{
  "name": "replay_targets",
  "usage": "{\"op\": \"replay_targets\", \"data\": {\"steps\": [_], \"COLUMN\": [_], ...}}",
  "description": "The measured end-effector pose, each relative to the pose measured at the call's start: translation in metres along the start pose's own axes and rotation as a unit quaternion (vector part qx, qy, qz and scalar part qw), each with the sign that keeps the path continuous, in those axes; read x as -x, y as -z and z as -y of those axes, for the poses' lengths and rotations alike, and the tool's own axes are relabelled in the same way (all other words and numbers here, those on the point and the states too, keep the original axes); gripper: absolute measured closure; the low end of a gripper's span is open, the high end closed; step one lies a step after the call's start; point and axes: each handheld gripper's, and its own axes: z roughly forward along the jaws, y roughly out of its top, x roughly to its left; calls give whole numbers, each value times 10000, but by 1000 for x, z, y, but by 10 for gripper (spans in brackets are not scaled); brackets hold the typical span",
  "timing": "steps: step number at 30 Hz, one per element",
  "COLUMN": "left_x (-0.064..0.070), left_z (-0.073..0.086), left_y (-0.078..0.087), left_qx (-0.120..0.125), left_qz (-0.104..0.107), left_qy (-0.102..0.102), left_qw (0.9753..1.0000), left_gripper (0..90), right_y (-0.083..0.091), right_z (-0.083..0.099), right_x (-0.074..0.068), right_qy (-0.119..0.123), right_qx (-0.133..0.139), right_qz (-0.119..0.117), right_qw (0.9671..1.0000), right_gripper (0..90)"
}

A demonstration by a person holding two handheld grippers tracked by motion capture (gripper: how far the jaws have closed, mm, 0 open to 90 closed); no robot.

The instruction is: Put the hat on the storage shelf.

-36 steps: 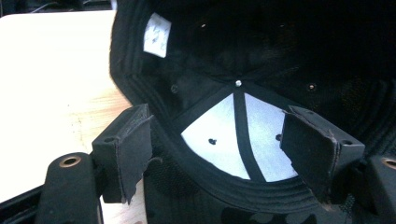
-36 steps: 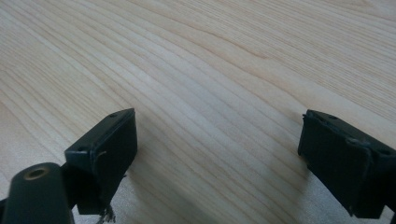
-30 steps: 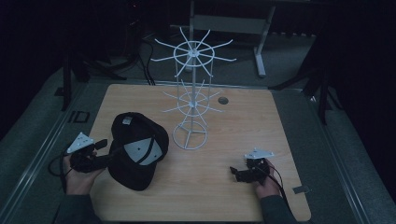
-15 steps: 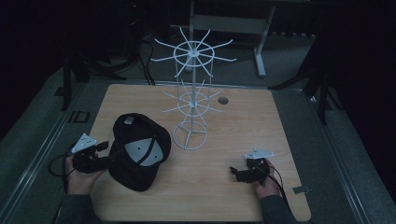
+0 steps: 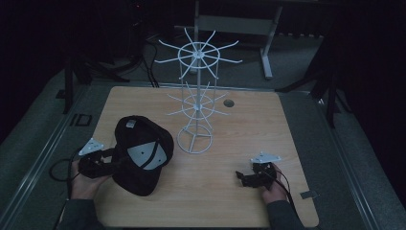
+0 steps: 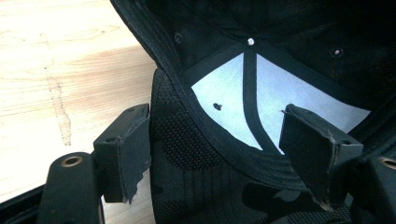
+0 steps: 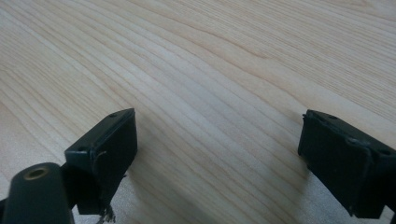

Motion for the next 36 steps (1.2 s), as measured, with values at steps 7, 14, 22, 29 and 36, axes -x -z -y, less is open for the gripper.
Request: {"op": "replay_targets", "data": {"steps": [7, 14, 22, 29, 36], "left_x": [3, 8, 14, 18, 25], "left_z": [-1, -1, 2, 5, 6], "left_y": [2, 1, -5, -9, -14], "left_qx": [29, -90, -417, -672, -979], "left_qz": [91, 251, 602, 952, 1238], "left_qy": [-71, -213, -483, -594, -759], "left_qw": [9999, 9994, 9961, 9914, 9845], "left_gripper": [266, 297, 372, 401, 448], "right_y": [0, 0, 0, 0, 0], "right_z": [0, 0, 0, 0, 0], "right_x": [0, 0, 0, 0, 0], "right_qy": [0, 0, -4, 1, 0], "right_qx": [0, 0, -1, 0, 0], "right_qz": [0, -1, -1, 0, 0], "right_qw": [10000, 10000, 10000, 10000, 10000], "right_gripper": [117, 117, 117, 117, 117]}}
